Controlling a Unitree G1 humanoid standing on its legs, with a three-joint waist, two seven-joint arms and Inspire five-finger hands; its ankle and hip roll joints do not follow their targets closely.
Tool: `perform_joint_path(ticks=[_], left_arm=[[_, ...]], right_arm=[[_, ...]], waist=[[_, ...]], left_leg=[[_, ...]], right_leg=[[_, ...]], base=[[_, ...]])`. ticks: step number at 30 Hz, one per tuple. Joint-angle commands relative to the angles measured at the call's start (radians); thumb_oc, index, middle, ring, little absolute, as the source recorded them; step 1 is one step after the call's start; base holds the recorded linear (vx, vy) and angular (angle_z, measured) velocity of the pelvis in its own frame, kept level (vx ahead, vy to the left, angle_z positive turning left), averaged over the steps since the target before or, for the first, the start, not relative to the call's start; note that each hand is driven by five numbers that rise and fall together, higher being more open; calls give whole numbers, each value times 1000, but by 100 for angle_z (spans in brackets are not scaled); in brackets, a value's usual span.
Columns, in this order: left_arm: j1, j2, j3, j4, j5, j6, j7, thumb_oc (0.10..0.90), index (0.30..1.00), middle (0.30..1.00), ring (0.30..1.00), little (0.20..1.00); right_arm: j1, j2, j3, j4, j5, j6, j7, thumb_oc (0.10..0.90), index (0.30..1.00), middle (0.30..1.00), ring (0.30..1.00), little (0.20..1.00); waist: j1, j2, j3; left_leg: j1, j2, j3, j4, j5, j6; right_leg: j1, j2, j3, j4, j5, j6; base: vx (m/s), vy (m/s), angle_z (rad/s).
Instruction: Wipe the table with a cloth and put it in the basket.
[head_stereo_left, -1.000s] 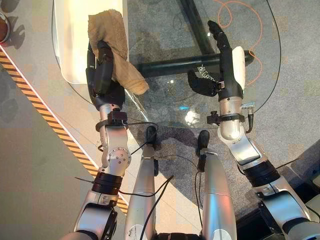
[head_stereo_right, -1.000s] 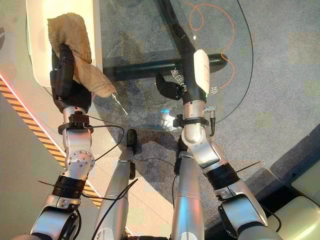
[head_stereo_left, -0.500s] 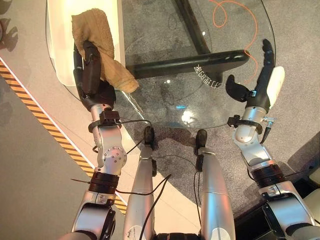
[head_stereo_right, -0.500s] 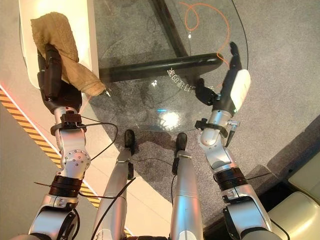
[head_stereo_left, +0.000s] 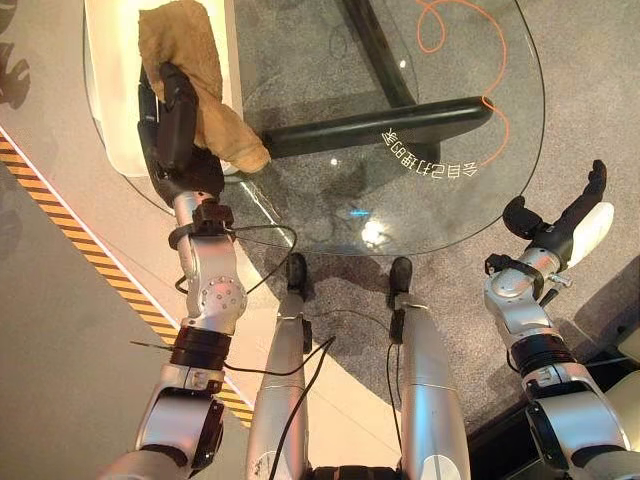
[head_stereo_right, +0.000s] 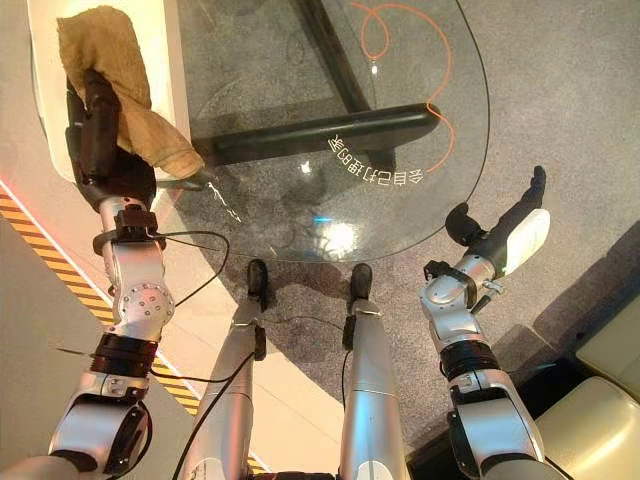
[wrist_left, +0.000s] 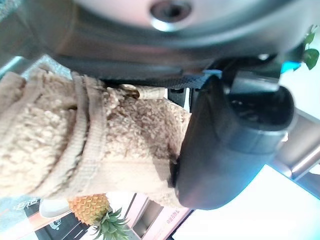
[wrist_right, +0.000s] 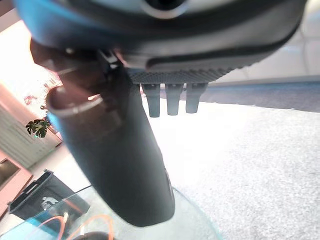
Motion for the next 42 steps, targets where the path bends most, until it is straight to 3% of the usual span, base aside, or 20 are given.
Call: perform_joint_path(ticks=[1,12,20,27,32,42], left_arm=[[-161,99,54,-85,107,-157,-4,100,300,300,300,200],[-275,150,42,4,197,-195,136,100,300,300,300,200],[-354,206,28,113,379,-208,370,100,300,300,300,200],[-432,328,-30,294,592,-185,625,100,300,300,300,200],[-495,390,-94,425,641,-161,681,100,300,300,300,200],[-570,440,-186,570,702,-71,695,100,300,300,300,200]], right_arm=[[-30,-75,-6,16,46,-51,-83,800,900,900,900,900],[-46,-60,21,281,135,-43,33,800,900,900,900,900],[-48,-67,27,451,170,-37,126,800,900,900,900,900],[-44,-86,65,488,168,-8,177,800,900,900,900,900],[-49,-93,85,498,162,-6,198,800,900,900,900,900],[-53,-98,110,503,142,-21,211,800,900,900,900,900]], waist=[[13,-6,-29],[18,-4,-29],[22,5,-29],[9,5,-29],[-3,4,-29],[-20,6,-29]], left_leg=[[41,-100,99,-18,-64,97],[41,-92,99,-20,-61,93],[38,-89,97,-11,-64,90],[31,-82,102,-4,-64,86],[28,-77,108,-6,-64,81],[28,-75,114,-4,-72,79]], right_leg=[[60,114,-21,-144,55,-13],[66,112,-29,-151,52,-20],[63,106,-35,-142,42,-26],[51,107,-31,-130,34,-29],[44,109,-25,-129,31,-30],[36,114,-15,-123,20,-30]], base=[[0,0,0],[-11,-14,0],[0,0,0],[9,25,0],[13,50,0],[13,37,0]])
